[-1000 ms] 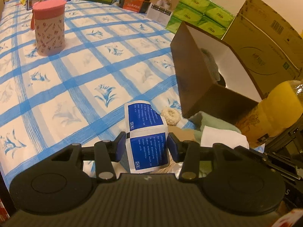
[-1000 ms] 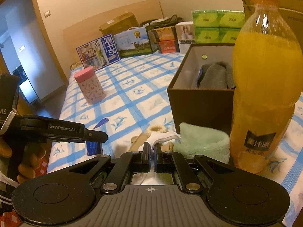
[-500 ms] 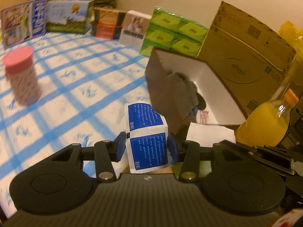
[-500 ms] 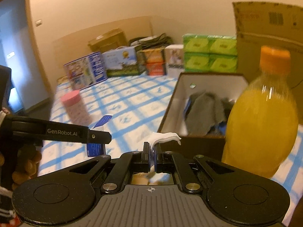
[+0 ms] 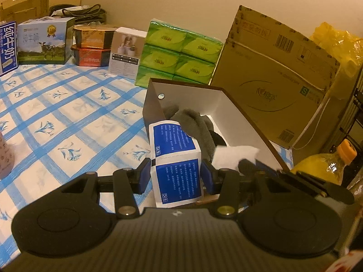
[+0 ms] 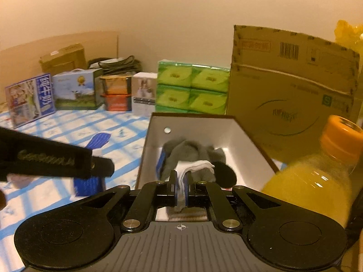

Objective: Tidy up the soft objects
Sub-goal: 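Open the right tool to drop the tissue while the left tool drops the packet into the box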

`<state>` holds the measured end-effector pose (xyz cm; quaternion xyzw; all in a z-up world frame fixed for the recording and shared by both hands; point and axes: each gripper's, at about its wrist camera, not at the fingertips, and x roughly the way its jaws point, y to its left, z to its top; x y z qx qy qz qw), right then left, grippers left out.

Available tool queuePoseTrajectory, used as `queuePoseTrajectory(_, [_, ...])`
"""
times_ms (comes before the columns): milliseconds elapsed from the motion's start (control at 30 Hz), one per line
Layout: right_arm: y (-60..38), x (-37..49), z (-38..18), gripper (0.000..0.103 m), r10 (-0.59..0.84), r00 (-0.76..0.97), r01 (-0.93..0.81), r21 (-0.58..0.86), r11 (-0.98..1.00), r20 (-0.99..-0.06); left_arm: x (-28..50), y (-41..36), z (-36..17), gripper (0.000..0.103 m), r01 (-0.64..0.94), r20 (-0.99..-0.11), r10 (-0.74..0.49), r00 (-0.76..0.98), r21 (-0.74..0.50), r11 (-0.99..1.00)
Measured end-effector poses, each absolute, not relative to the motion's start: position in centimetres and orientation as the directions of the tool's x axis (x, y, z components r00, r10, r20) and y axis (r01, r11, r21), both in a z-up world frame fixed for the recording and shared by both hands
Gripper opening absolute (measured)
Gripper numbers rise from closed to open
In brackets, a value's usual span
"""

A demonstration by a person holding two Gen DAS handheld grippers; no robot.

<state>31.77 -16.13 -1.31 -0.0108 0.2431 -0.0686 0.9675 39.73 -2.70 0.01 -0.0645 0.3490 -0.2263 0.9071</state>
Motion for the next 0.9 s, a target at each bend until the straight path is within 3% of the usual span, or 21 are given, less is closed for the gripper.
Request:
queuePoseTrajectory(33, [-16.0, 32.1, -1.5, 0.007, -0.153, 0.872, 0.137, -0.069, 0.988, -0.465, 39.8, -2.6, -0.2, 0.043, 0.366, -0.604, -0.457, 0.653, -0.277, 0.888])
queuePoseTrajectory(133, [-16.1, 32.5, -2.0, 0.03, -0.147, 0.872, 0.13, -0.068, 0.989, -0.468, 39.7, -1.9, -0.6, 0.043, 0.362, -0.607, -0.46, 0.648, -0.285, 0.887])
queuePoseTrajectory(200, [-16.1, 32.1, -2.3, 0.036, -0.13, 0.876, 0.109, -0.072, 0.991, -0.464, 39.6, -1.6, -1.0, 0.043, 0.358, -0.611, -0.457, 0.646, -0.287, 0.889])
queuePoseTrajectory(467, [-15.9, 30.4, -1.0, 0.036, -0.04, 0.889, -0.002, -0.092, 0.996, -0.456, 38.5, -1.0, -1.2, 0.043, 0.347, -0.611, -0.471, 0.636, -0.318, 0.882])
queuePoseTrajectory(900, [-21.8, 24.6, 10.1, 0.036, 0.061, 0.981, -0.067, -0.025, 0.997, -0.185, 37.0, -3.5, 3.0, 0.043, 0.39, -0.572, -0.484, 0.662, -0.289, 0.874])
